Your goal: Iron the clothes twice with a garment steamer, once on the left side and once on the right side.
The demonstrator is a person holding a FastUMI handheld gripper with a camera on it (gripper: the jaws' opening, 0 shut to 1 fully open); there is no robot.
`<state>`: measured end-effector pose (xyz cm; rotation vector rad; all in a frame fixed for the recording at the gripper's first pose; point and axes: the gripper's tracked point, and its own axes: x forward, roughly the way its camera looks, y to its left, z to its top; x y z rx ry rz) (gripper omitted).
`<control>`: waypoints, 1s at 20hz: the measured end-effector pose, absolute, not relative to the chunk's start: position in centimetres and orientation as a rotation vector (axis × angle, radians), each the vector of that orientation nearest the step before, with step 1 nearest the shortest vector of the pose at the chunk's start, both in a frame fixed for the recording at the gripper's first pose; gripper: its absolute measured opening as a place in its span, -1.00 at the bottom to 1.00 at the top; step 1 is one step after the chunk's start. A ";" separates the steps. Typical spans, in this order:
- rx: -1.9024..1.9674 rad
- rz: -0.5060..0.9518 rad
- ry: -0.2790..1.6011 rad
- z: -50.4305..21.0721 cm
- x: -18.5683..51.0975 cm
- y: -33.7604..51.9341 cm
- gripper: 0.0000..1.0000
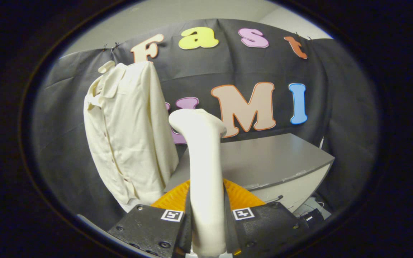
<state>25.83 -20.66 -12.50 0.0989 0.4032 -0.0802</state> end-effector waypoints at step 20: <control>0.069 -0.003 0.313 -6.7 13.8 8.4 -0.29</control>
